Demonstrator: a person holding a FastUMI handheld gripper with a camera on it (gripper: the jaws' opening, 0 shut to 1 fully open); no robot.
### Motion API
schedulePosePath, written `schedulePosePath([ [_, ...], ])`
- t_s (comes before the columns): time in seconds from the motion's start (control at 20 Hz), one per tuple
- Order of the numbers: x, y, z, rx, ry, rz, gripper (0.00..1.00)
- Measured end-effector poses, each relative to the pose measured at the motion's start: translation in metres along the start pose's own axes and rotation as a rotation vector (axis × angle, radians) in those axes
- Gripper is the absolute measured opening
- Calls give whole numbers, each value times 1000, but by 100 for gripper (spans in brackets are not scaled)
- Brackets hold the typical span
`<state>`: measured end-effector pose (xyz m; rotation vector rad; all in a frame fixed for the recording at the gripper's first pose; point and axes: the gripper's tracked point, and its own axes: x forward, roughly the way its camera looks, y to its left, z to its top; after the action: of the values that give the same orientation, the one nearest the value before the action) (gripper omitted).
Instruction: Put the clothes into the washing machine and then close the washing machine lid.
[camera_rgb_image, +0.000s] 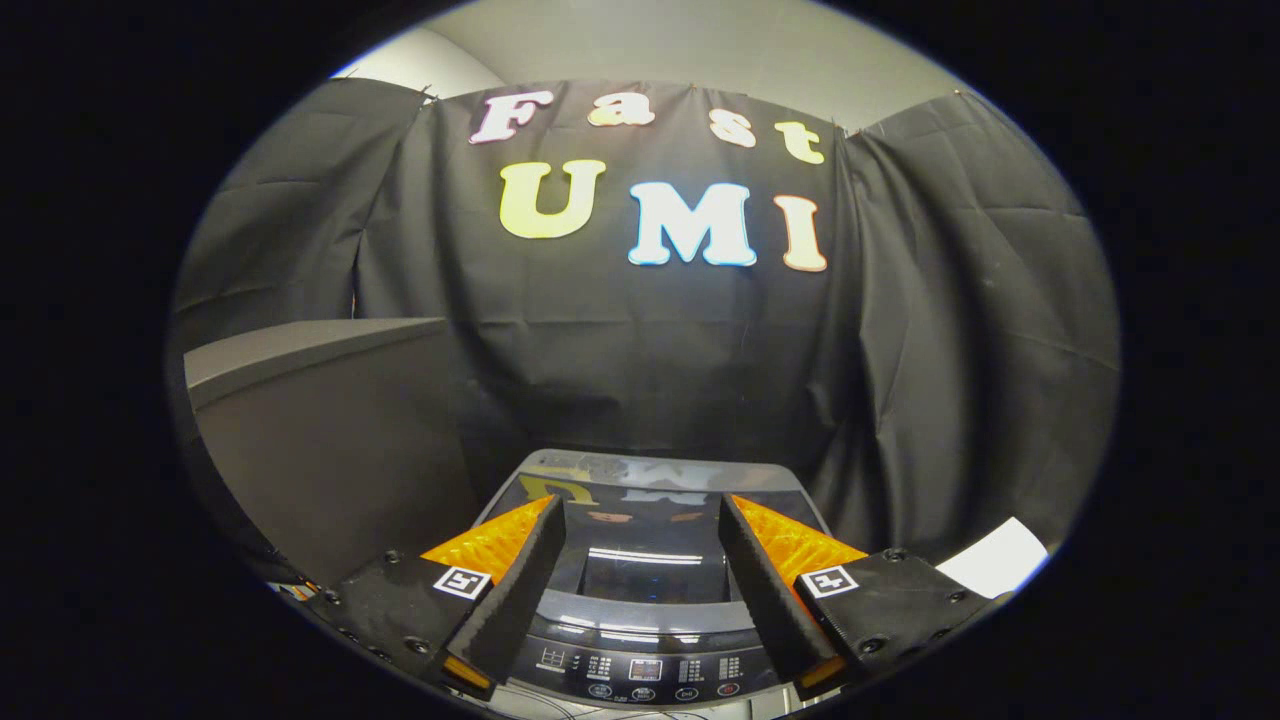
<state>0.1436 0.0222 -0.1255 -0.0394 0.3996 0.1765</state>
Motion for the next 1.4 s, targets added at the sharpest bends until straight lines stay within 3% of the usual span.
schedulePosePath([
  [0.35,-81,9,38,-47,-143,5,97],
  [0.7,-147,15,37,-33,-224,4,96],
  [1.0,-180,8,26,-51,-274,-43,96],
  [1.4,-195,8,18,-9,-285,-29,96],
])
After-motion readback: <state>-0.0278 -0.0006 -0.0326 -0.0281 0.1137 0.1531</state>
